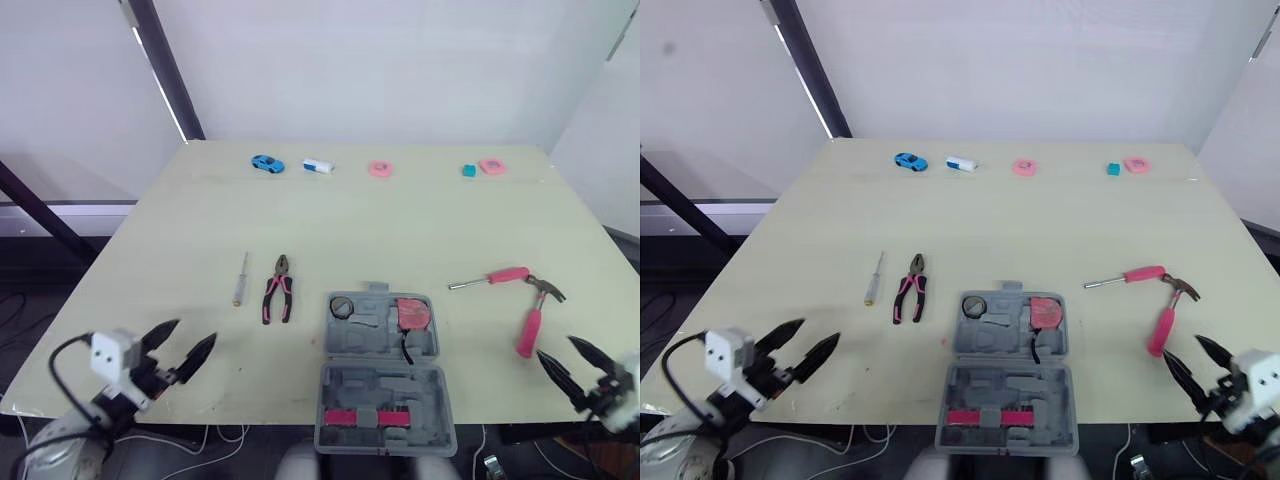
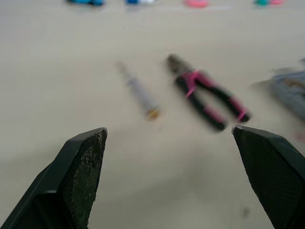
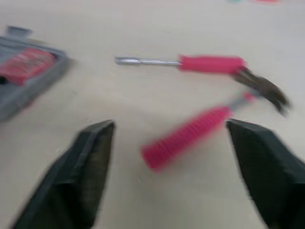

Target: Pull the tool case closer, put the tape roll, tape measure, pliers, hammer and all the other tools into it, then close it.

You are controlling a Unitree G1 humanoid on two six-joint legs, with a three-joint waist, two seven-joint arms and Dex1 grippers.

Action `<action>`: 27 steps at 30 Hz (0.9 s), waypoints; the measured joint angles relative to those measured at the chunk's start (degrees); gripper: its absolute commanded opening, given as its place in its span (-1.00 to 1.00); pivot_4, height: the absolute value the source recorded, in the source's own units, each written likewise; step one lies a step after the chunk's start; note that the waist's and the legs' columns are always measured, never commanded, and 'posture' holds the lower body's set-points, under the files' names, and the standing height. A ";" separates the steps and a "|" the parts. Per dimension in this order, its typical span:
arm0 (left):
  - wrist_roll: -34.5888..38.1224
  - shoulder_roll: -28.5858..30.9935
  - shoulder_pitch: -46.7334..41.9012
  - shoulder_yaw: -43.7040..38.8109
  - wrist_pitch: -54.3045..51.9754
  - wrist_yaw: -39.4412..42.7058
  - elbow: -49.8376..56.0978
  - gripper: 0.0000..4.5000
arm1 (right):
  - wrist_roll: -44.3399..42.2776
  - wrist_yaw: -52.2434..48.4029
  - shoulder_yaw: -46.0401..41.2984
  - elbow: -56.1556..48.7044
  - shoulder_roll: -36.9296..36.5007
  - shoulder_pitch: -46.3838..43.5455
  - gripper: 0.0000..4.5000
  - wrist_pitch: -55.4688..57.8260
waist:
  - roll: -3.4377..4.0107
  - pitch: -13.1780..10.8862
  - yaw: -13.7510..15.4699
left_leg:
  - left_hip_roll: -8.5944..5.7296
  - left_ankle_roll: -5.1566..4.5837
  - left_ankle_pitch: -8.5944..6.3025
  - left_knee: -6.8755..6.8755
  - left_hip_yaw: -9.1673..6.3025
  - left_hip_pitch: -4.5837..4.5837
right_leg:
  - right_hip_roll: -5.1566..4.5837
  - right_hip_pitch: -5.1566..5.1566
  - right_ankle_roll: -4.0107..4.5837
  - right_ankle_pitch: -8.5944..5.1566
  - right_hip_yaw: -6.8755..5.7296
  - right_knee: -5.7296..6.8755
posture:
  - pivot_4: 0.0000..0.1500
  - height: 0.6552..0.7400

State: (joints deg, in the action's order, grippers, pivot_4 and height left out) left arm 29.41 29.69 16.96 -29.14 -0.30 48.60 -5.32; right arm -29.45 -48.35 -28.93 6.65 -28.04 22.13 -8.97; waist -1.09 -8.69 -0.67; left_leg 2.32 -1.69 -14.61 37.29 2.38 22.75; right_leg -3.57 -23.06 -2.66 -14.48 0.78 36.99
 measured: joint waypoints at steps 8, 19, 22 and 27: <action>1.66 0.36 0.13 -6.30 1.94 0.02 -7.25 1.00 | -4.17 -3.79 -6.60 8.41 1.28 3.46 0.95 -1.71 | -0.08 0.05 0.08 | 0.03 0.01 -0.01 -0.01 0.00 -0.01 | -0.13 -0.01 0.02 0.01 0.01 -0.01 | 1.00 1.00; 1.65 0.43 -1.61 -3.80 1.37 1.57 -6.32 1.00 | -4.14 -7.07 -7.19 10.31 0.68 2.49 0.95 -4.12 | -0.06 0.11 0.09 | 0.02 0.01 -0.01 -0.02 0.02 -0.01 | -0.43 0.00 0.03 0.02 0.04 -0.01 | 1.00 1.00; 1.66 0.29 -3.70 0.06 -2.29 -0.30 0.54 1.00 | -4.32 -8.95 -3.43 1.36 0.58 3.29 0.95 -2.14 | -0.06 0.11 0.21 | 0.03 0.01 0.00 0.01 -0.01 0.00 | -0.45 0.01 0.03 0.03 0.04 0.01 | 1.00 1.00; -0.54 -0.73 -8.14 5.59 -7.28 -6.24 6.48 1.00 | -8.29 -8.08 1.66 -12.22 -0.58 2.55 0.95 6.51 | 0.03 0.14 0.32 | 0.01 0.01 0.00 0.02 0.00 0.00 | -0.44 0.01 -0.03 0.08 0.06 0.01 | 1.00 1.00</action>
State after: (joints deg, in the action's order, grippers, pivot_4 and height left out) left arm 28.87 28.96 8.82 -23.55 -7.58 42.36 1.16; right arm -37.74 -56.43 -27.27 -5.57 -28.62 24.68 -2.46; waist -1.06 -8.55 -0.35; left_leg 2.33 -1.69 -14.61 37.31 2.39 22.75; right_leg -4.01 -23.05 -2.68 -14.40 0.83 37.00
